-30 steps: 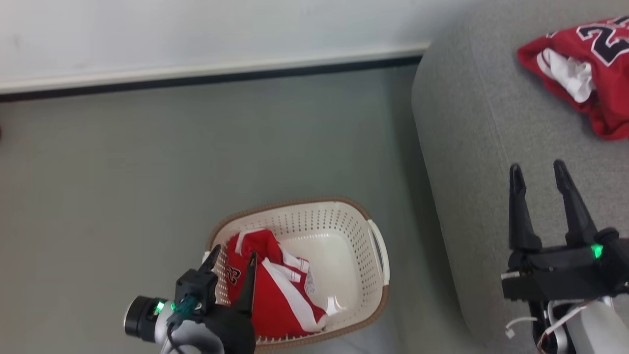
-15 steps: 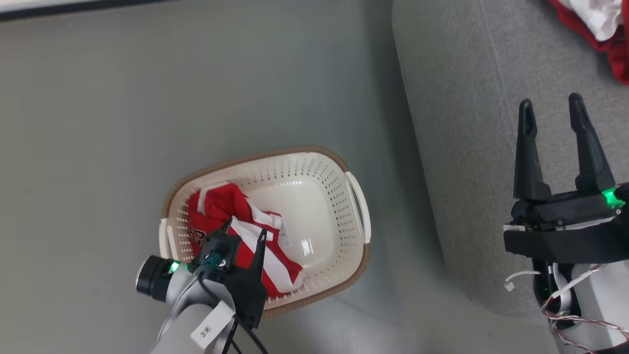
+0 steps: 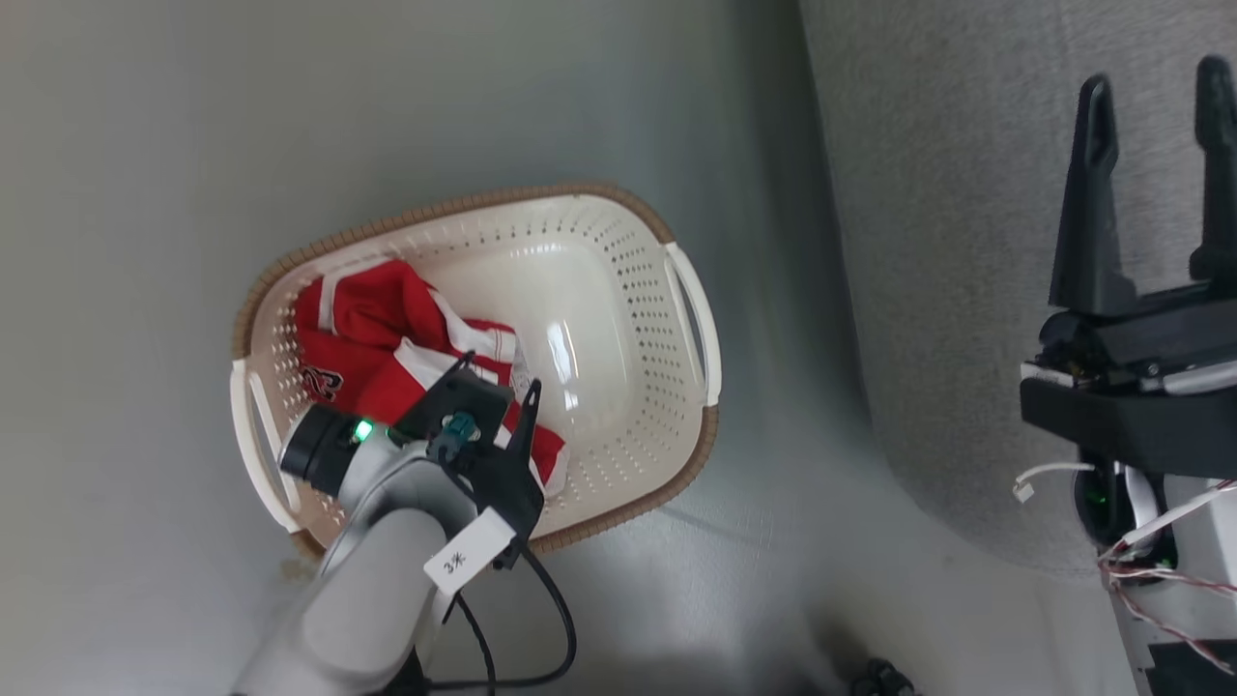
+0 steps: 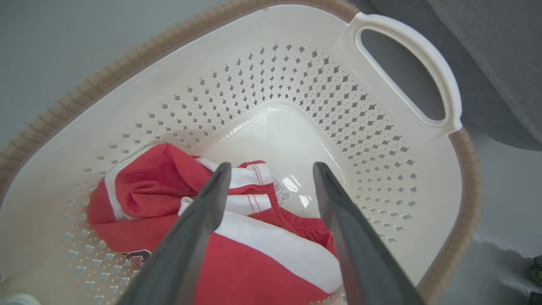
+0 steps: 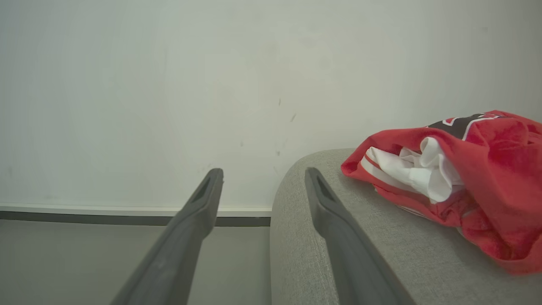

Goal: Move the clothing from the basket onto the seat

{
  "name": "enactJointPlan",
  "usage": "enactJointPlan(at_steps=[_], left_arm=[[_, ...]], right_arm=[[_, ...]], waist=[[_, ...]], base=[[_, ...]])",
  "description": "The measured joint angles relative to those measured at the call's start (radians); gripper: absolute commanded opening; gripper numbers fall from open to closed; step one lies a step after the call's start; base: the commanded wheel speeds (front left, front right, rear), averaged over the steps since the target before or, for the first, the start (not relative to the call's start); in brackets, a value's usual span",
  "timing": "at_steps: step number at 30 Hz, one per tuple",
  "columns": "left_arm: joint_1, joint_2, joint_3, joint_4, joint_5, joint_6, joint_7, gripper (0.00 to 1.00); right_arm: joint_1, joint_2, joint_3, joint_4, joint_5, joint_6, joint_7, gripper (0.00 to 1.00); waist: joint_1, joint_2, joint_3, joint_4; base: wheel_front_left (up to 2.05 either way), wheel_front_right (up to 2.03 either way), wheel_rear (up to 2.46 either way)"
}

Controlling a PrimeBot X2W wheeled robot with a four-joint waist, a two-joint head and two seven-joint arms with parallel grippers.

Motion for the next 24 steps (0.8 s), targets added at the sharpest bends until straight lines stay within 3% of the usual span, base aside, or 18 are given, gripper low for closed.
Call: enactJointPlan(at_steps=[15, 24], left_arm=[[-0.212, -0.006, -0.037, 0.102, 0.051, -0.016, 0.000, 1.00], [-0.262, -0.007, -0.042, 0.174, 0.057, -0.008, -0.010, 1.00]], right_arm=[[-0.139, -0.001, -0.008, -0.063, -0.020, 0.000, 0.000, 1.00], [-0.176, 0.003, -0.004, -0.062, -0.035, 0.000, -0.005, 1.00]], waist=[[0.0000, 0.0000, 0.237, 0.001], [-0.0003, -0.0002, 0.313, 0.003]], base=[[0.00, 0.00, 0.00], [0.00, 0.00, 0.00]])
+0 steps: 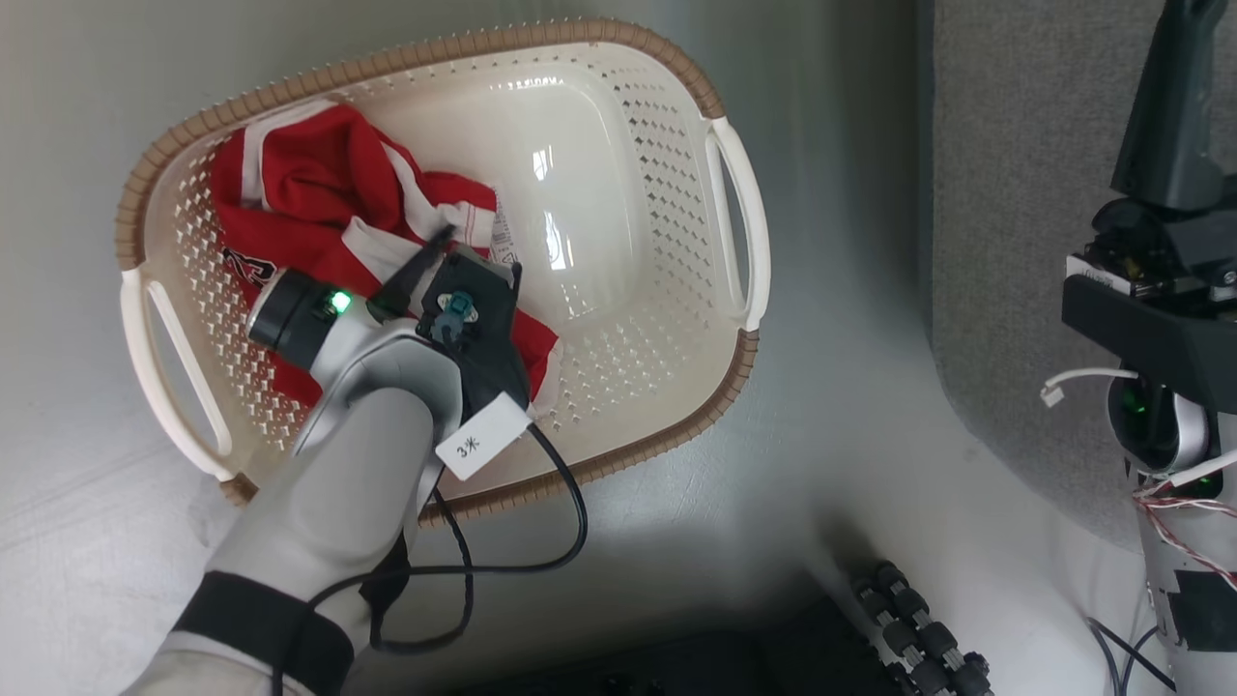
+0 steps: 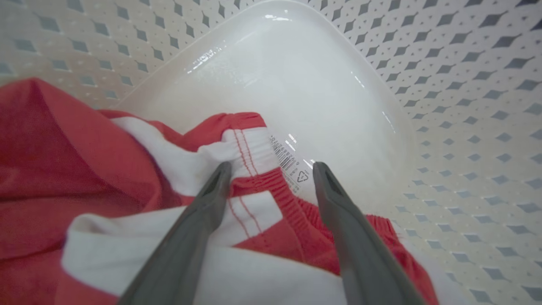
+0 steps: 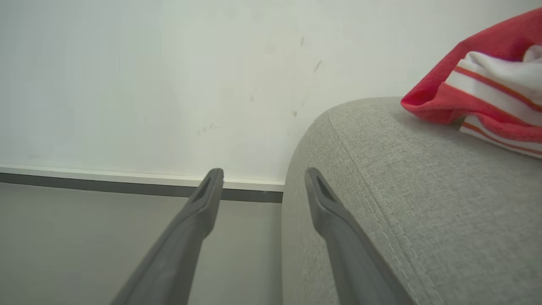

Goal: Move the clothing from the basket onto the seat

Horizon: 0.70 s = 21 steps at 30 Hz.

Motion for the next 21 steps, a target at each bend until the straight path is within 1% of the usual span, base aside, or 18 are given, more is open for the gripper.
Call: enactJointPlan(at_steps=[6, 9, 10, 11, 13, 21], left_arm=[[-0.042, -0.001, -0.027, 0.051, 0.034, 0.025, 0.000, 1.00], [-0.051, -0.002, -0.035, 0.069, 0.053, 0.030, 0.001, 1.00], [-0.056, -0.002, -0.037, 0.077, 0.058, 0.038, 0.001, 0.90], [-0.058, -0.002, -0.039, 0.083, 0.059, 0.041, 0.001, 0.63], [-0.064, -0.002, -0.044, 0.094, 0.064, 0.049, 0.000, 0.00], [-0.079, -0.004, -0.065, 0.129, 0.081, 0.055, -0.027, 0.00]], right_arm=[[-0.009, 0.000, 0.001, -0.008, -0.017, 0.000, -0.004, 1.00], [-0.009, 0.001, 0.001, -0.008, -0.017, 0.000, -0.004, 1.00], [-0.009, 0.002, 0.002, -0.008, -0.020, 0.000, -0.004, 1.00], [-0.009, 0.002, 0.002, -0.008, -0.025, 0.000, -0.004, 1.00], [-0.010, 0.004, 0.002, -0.007, -0.026, 0.000, -0.004, 1.00], [-0.023, 0.019, 0.002, 0.018, -0.033, 0.000, -0.004, 1.00]], waist=[[-0.0001, -0.0001, 0.023, -0.008], [-0.0001, -0.0002, 0.027, -0.012], [0.0000, -0.0002, 0.029, -0.013], [0.0000, -0.0002, 0.030, -0.014], [0.0000, -0.0002, 0.032, -0.016], [0.0000, -0.0002, 0.021, -0.017]], base=[[0.00, 0.00, 0.00], [0.00, 0.00, 0.00], [0.00, 0.00, 0.00], [0.00, 0.00, 0.00], [0.00, 0.00, 0.00], [0.00, 0.00, 0.00]])
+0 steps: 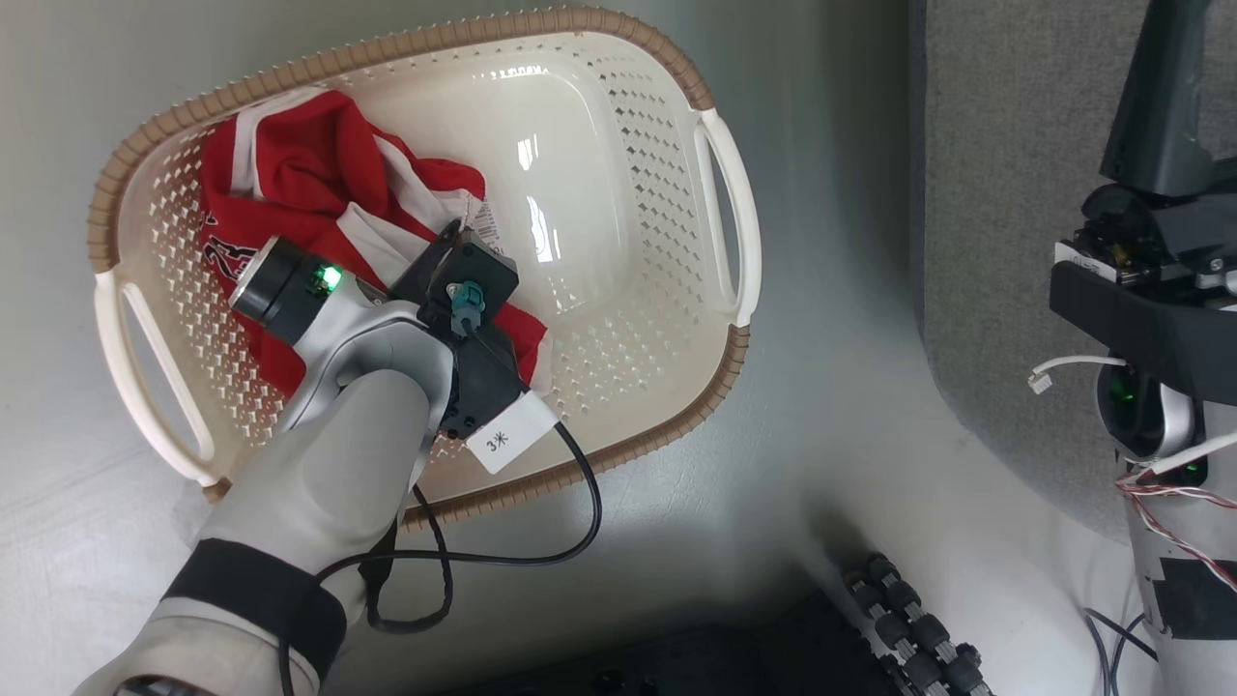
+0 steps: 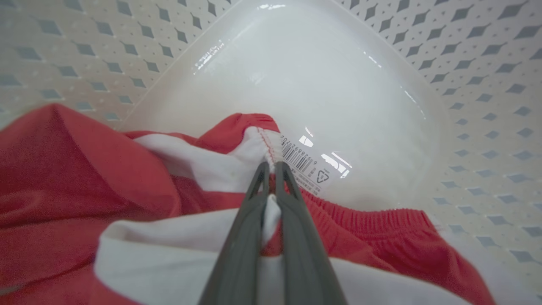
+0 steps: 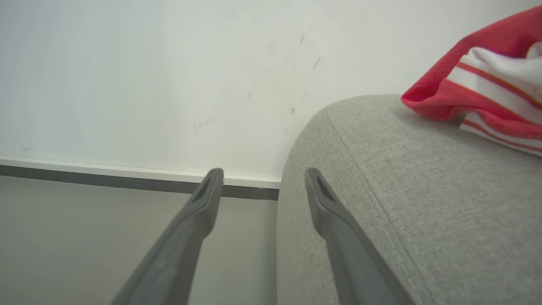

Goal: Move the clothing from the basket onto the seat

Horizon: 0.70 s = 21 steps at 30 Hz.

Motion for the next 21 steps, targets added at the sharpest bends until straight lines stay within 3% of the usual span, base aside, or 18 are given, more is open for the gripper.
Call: enactJointPlan(at_steps=[8, 21], left_arm=[[0.002, -0.002, 0.011, 0.001, -0.029, -0.001, -0.073, 0.00], [0.074, -0.003, -0.025, -0.139, -0.156, -0.029, -0.150, 0.00]], right_arm=[[0.000, 0.017, 0.000, 0.053, 0.001, 0.006, 0.001, 1.00], [0.018, 0.029, 0.006, 0.176, 0.002, 0.040, 0.001, 1.00]], waist=[[0.0001, 0.0001, -0.040, 0.008], [0.0000, 0.0001, -0.179, 0.034]], base=[[0.00, 0.00, 0.00], [0.00, 0.00, 0.00]])
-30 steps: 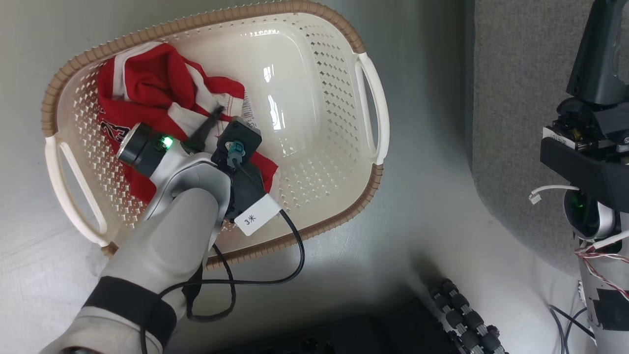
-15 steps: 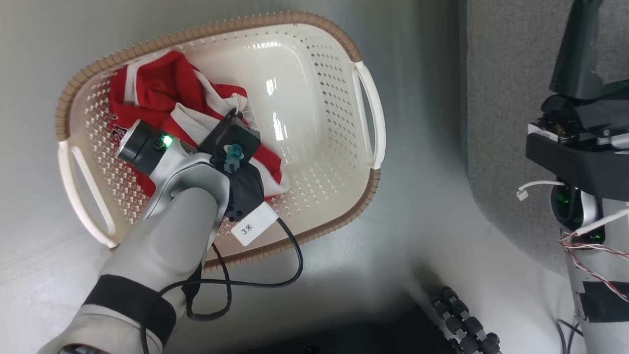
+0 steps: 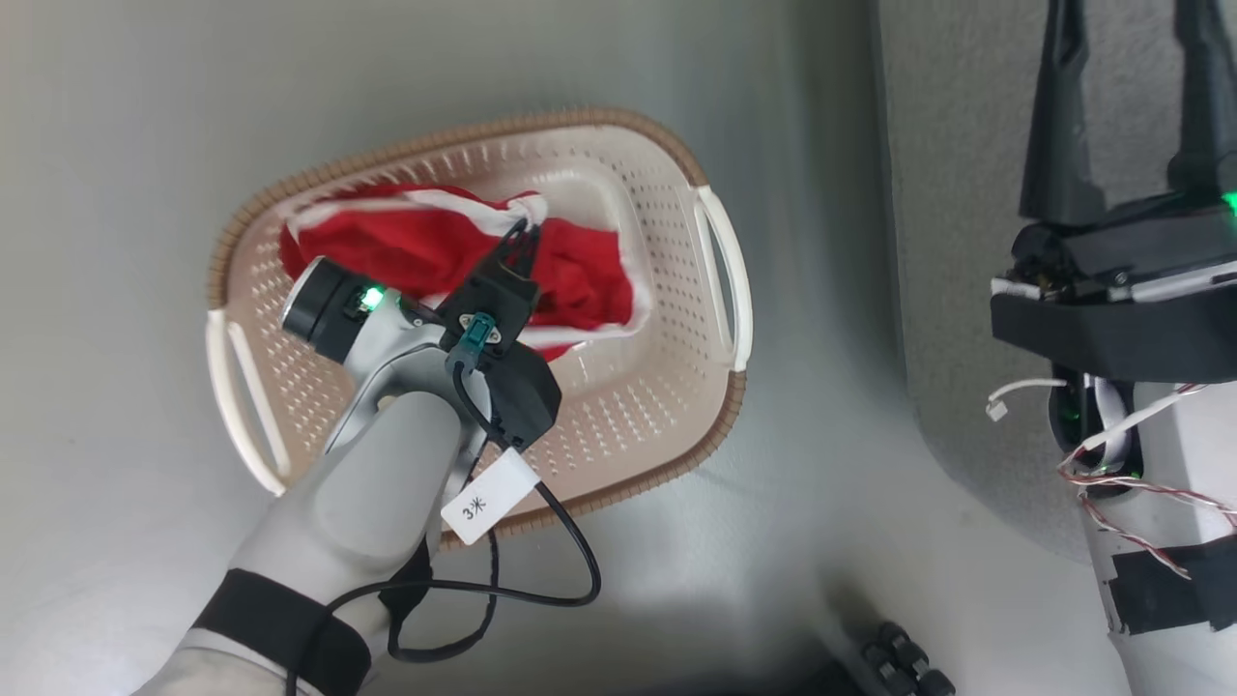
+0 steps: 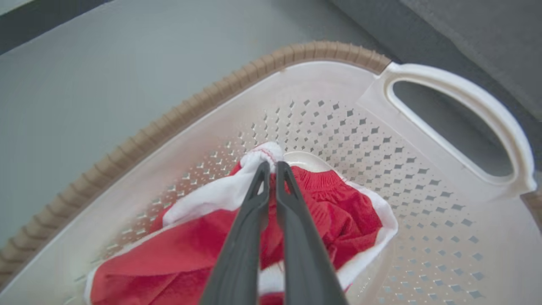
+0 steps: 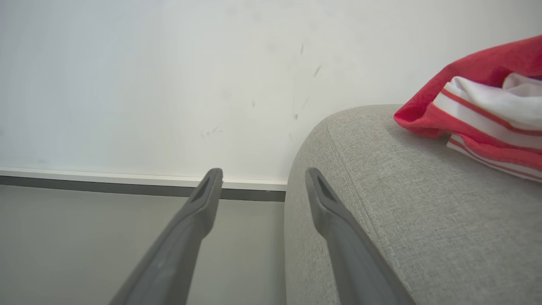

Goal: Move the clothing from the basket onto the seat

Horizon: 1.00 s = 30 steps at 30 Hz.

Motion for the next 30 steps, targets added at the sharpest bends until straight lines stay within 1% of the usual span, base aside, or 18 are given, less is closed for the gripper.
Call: enactJointPlan(at_steps=[4, 10, 16, 19, 21, 30], left_arm=[[0.014, 0.000, -0.009, -0.053, -0.045, -0.009, -0.004, 0.00], [0.034, -0.001, -0.014, -0.113, -0.105, -0.018, -0.008, 0.00], [0.043, -0.001, -0.007, -0.165, -0.138, -0.018, -0.009, 0.00], [0.062, -0.002, -0.001, -0.194, -0.171, -0.025, -0.009, 0.00], [0.072, -0.003, 0.007, -0.212, -0.185, -0.026, -0.009, 0.00], [0.075, -0.005, 0.027, -0.243, -0.190, -0.053, -0.009, 0.00]], right_arm=[[0.010, 0.000, -0.001, 0.033, 0.000, 0.013, 0.000, 1.00], [0.046, 0.000, -0.006, 0.076, 0.000, 0.022, 0.000, 1.00], [0.094, -0.001, -0.013, 0.117, 0.000, 0.030, 0.001, 1.00], [0.117, -0.001, -0.014, 0.134, 0.000, 0.032, 0.001, 1.00], [0.134, 0.000, -0.013, 0.151, 0.000, 0.039, 0.001, 1.00], [0.176, 0.015, -0.007, 0.196, 0.000, 0.049, 0.001, 1.00]], waist=[[0.0000, 0.0000, -0.054, 0.014], [0.0000, 0.0000, -0.138, 0.041], [0.0000, 0.0000, -0.224, 0.071], [-0.0001, 0.0000, -0.268, 0.086], [-0.0001, 0.0000, -0.313, 0.099], [-0.0001, -0.0001, -0.449, 0.131]], base=[[0.00, 0.00, 0.00], [0.00, 0.00, 0.00], [0.00, 0.00, 0.00], [0.00, 0.00, 0.00], [0.00, 0.00, 0.00], [0.00, 0.00, 0.00]])
